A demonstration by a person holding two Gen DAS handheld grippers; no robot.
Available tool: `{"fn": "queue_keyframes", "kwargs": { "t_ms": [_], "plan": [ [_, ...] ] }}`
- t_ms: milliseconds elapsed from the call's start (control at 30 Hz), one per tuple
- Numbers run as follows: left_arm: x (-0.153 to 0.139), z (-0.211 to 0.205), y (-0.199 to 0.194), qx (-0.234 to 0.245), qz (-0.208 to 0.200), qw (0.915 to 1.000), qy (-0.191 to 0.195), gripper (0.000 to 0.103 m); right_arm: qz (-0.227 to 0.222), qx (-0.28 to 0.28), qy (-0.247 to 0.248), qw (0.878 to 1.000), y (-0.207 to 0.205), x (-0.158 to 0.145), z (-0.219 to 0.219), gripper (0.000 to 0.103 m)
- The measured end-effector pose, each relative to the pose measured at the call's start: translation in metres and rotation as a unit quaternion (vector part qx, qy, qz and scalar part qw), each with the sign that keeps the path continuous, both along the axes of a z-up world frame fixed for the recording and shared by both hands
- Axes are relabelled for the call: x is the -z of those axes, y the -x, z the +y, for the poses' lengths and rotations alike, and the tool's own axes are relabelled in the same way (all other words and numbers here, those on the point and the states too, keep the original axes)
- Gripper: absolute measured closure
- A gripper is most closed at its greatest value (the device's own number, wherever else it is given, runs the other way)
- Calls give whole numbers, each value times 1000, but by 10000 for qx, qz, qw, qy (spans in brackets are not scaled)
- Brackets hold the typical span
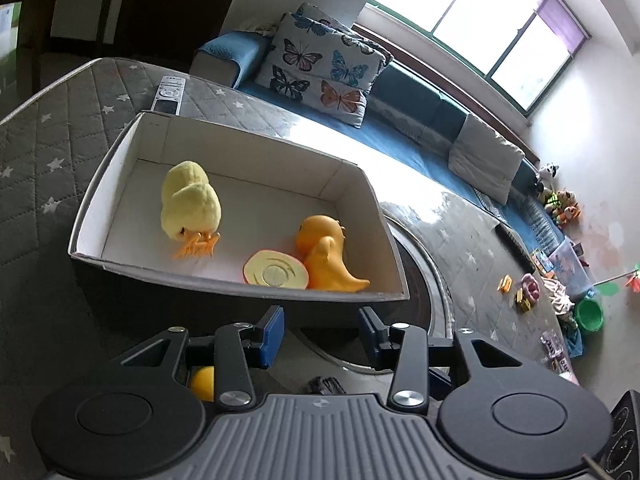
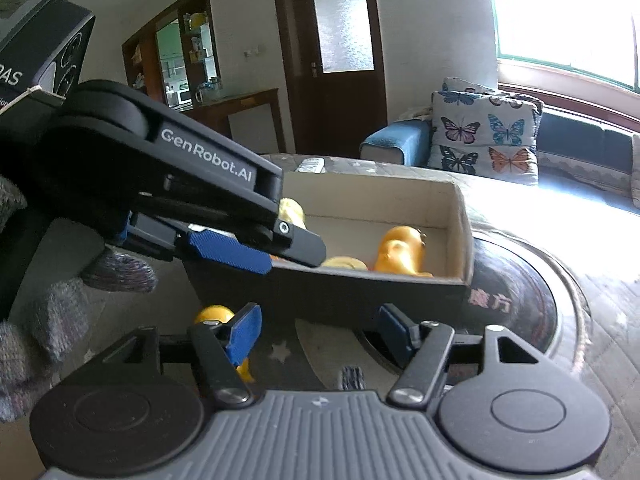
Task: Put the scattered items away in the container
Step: 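Move the left tool back to the small white robot figure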
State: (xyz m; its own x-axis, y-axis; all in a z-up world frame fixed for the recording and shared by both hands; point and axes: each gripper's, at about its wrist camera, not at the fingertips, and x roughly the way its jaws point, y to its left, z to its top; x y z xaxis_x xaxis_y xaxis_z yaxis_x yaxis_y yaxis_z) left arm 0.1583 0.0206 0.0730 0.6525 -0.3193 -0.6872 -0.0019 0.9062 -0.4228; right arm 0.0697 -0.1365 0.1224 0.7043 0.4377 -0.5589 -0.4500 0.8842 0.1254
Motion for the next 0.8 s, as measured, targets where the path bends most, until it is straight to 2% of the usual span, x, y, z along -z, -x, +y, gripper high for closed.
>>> {"fn": "queue_keyframes", "kwargs": {
  "t_ms": [167,233,500,800],
  "plan": [
    [3,-12,8,4,-14,9997,-254,59,77,140,35,9999,14,8,-14,35],
    [4,-18,11,62,-7,9993,-364,59,108,197,49,9997,19,11,-19,31],
    [12,-30,19,262,10,9993,-250,59,226,386,124,9989,33,21,-33,30],
    [22,-32,22,224,150,9995,-161,59,362,396,146,9985,39,31,-32,28]
  ]
}}
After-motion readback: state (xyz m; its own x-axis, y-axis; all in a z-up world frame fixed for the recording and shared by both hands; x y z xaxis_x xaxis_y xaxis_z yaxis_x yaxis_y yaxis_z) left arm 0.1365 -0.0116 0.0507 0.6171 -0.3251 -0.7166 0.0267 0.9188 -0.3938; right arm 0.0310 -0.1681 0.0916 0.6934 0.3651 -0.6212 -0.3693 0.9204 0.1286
